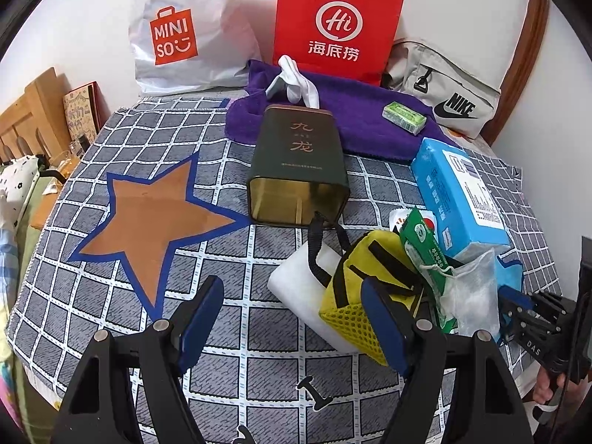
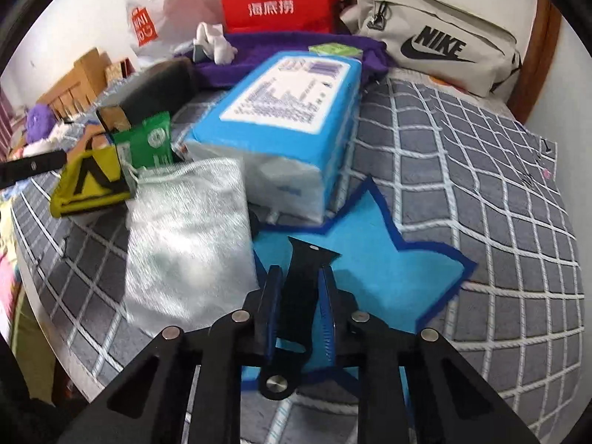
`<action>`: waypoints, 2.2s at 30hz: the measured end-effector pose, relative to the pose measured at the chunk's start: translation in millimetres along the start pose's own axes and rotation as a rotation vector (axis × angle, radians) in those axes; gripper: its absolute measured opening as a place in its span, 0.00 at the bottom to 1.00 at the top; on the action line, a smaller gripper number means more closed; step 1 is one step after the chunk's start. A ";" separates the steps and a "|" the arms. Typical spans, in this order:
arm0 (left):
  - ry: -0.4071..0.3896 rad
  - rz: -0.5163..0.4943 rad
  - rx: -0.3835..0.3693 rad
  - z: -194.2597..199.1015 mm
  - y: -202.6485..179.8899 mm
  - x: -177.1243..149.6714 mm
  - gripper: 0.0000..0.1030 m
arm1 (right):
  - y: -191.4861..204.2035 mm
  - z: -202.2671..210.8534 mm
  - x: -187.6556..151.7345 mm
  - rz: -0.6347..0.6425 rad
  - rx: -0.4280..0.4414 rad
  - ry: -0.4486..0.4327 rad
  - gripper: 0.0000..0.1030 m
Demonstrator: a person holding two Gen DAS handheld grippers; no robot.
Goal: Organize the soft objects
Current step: 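Lift the yellow mesh bag with the left gripper off the bed cover, then carry the yellow mesh bag onto the purple towel and open the left gripper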
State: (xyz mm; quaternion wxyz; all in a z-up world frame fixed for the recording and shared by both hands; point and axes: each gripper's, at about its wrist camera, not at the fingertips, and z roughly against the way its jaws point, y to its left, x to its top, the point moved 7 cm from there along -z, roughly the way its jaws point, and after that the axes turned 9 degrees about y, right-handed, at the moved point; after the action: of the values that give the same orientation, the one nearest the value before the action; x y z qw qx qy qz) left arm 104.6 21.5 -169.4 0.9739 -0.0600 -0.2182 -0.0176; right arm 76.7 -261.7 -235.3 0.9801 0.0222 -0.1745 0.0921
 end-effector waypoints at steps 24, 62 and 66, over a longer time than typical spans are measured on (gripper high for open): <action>0.033 -0.069 -0.043 -22.6 -29.2 -5.3 0.61 | -6.6 5.6 -5.2 -0.085 0.054 -0.088 0.20; -0.142 0.015 -0.063 49.3 8.3 27.0 0.32 | 14.3 74.2 38.4 -0.009 0.124 -0.203 0.20; -0.156 0.015 -0.062 55.6 6.9 36.3 0.32 | 13.4 82.1 48.0 -0.004 0.129 -0.217 0.20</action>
State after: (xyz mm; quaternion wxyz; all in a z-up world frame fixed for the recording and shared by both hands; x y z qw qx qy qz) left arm 114.3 35.0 -104.7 0.9517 -0.0928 -0.2923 -0.0122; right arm 90.7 -246.4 -141.6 0.9521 0.0955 -0.2734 0.0985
